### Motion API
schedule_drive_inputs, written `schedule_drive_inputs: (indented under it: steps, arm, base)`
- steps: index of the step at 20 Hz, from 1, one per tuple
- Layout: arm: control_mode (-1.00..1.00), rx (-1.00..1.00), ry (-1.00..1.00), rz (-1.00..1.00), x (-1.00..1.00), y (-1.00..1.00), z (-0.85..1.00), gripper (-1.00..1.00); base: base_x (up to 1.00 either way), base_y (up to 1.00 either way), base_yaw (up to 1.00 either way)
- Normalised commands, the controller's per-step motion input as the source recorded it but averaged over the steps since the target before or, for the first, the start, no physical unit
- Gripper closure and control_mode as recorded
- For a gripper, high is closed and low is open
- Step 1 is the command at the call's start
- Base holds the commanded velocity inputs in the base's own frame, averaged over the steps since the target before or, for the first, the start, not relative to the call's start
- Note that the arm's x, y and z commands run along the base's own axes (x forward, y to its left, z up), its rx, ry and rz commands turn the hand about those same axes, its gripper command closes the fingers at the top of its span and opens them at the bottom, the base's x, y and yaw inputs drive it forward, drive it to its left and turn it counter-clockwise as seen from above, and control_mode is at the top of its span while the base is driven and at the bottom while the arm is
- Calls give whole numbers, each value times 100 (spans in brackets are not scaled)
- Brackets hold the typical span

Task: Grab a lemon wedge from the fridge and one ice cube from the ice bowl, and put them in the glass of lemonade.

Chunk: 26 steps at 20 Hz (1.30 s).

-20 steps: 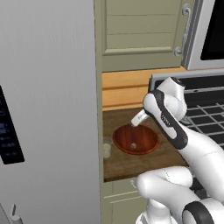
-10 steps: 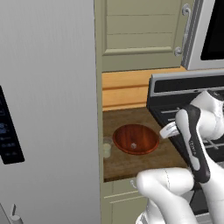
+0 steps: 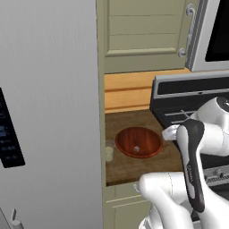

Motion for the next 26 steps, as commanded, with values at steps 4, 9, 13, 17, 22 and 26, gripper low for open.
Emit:
schedule_drive_inputs:
  steps: [4, 9, 13, 17, 22, 26]
  arm:
    - [-100, 4, -11, 2, -93, 0, 6, -100]
    - [-100, 1, -9, 7, -43, 4, 8, -100]
    - [-100, 0, 0, 0, 0, 0, 0, -100]
    - [-100, 0, -1, 0, -11, 0, 0, -100]
    - [-100, 1, -20, 5, -100, 0, 0, -100]
    - [100, 1, -5, 1, -25, 0, 0, -100]
  base:
    - [0, 0, 0]
    - [0, 0, 0]
    - [0, 0, 0]
    - [0, 0, 0]
    - [0, 0, 0]
    - [-34, 7, 1]
